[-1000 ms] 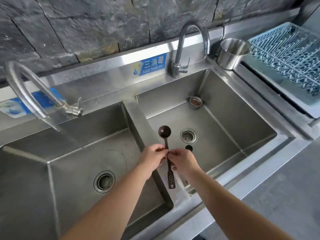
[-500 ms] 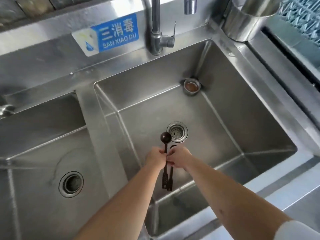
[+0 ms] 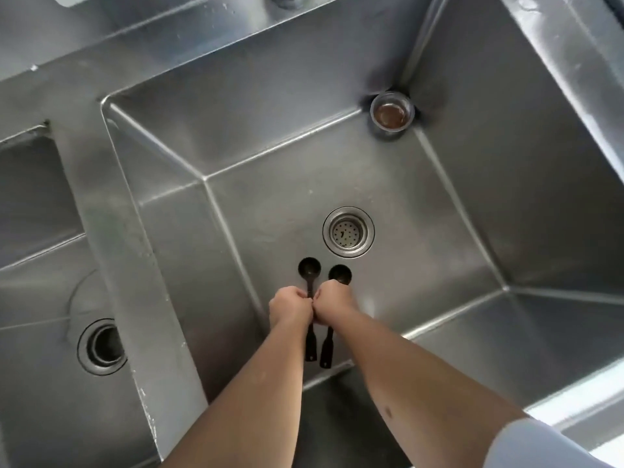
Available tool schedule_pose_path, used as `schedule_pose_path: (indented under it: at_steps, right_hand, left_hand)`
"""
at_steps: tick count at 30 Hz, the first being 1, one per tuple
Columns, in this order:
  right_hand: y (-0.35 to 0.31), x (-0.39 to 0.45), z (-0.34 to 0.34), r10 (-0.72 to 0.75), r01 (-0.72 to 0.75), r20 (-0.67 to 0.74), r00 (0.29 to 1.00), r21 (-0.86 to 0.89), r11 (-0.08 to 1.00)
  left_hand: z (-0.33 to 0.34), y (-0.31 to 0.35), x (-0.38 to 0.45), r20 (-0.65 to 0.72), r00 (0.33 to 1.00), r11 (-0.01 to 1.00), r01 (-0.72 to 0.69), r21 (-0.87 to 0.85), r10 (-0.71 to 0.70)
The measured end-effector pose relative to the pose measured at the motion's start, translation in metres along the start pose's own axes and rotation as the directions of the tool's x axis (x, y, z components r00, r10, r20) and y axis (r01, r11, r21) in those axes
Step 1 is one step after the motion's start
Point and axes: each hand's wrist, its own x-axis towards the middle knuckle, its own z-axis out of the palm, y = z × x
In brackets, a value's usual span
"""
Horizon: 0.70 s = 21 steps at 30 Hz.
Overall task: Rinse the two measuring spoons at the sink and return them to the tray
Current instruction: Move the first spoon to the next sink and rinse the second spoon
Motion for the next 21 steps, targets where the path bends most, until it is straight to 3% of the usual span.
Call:
schedule_pose_path:
  at_steps: [7, 14, 18, 21]
  right_hand:
    - [-0.001, 0.006, 0.007, 0.043, -0.042, -0.035, 0.998, 0.006, 0.999]
    - [-0.008, -0.023, -0.021, -0.056, 0.058, 0.029, 0.998, -0.073, 0.996]
    - [-0.017, -0.061, -0.047, -0.186, 0.183, -0.034, 0.982, -0.083, 0.98]
    - [-0.03, -0.097, -0.065, -0.266, 0.256, -0.116, 0.957, -0.094, 0.962]
  left_hand:
    - [0.003, -0.001, 0.005, -0.019, 1.0, 1.0, 0.018, 0.013, -0.018]
    - [-0.018, 0.016, -0.011, 0.025, 0.999, 0.99, -0.049, 0.132, 0.046]
    - [-0.047, 0.031, -0.046, -0.007, 0.978, 0.963, -0.204, 0.174, 0.208]
    - [-0.08, 0.037, -0.077, -0.033, 0.887, 0.862, -0.438, 0.254, 0.46]
